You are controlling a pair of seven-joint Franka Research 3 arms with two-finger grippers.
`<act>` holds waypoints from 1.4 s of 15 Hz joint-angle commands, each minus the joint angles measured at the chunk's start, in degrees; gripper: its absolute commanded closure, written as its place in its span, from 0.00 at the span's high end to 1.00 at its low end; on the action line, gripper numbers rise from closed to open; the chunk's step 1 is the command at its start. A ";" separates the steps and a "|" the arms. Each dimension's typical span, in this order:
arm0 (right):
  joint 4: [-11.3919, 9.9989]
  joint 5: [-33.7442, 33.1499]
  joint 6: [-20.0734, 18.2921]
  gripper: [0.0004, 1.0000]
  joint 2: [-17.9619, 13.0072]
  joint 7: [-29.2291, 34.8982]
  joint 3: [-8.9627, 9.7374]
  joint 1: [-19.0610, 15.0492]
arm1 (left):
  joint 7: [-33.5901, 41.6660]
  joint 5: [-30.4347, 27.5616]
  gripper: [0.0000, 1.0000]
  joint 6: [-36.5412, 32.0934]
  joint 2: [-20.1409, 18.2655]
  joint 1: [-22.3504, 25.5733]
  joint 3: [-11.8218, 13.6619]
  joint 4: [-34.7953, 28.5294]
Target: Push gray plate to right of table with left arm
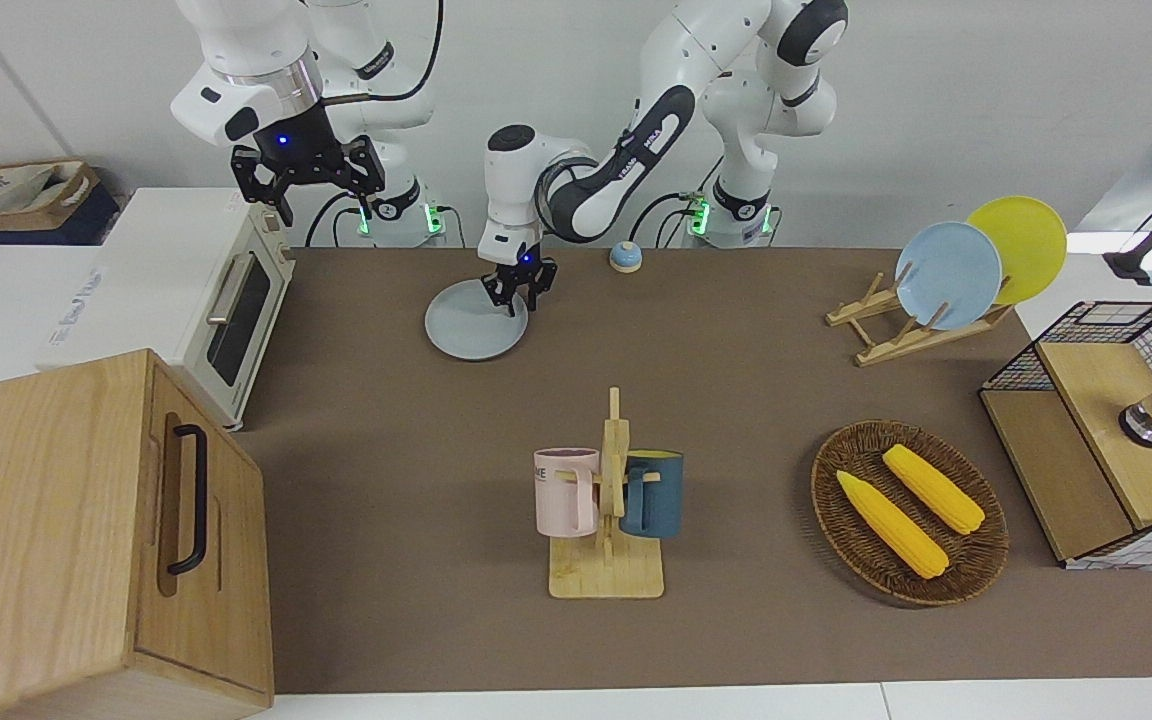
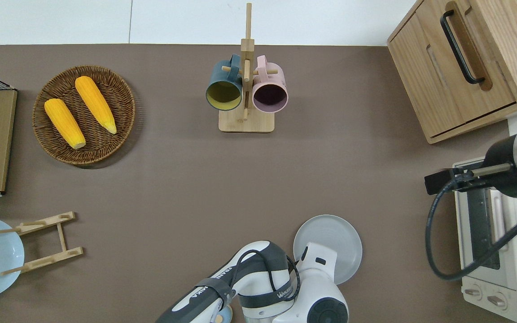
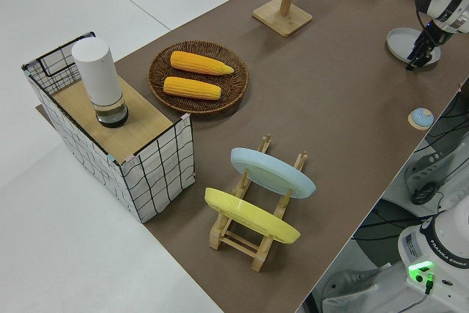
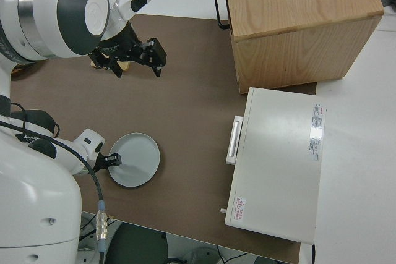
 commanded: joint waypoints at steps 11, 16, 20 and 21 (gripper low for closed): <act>0.22 0.59 -0.69 0.98 -0.36 0.08 0.85 -1.16 | 22.31 -11.19 1.00 -22.41 -2.08 11.43 -4.88 11.64; 0.22 0.59 -0.69 0.98 -0.36 0.08 0.85 -1.16 | 32.60 -13.75 1.00 -35.23 -4.46 24.62 -14.37 19.44; 0.22 0.59 -0.69 0.98 -0.36 0.08 0.85 -1.16 | 42.52 -15.15 1.00 -46.57 -4.37 29.81 -14.65 30.78; 0.22 0.59 -0.69 0.98 -0.36 -0.01 0.85 -1.16 | 45.42 -15.25 1.00 -48.95 -4.46 31.48 -14.74 32.28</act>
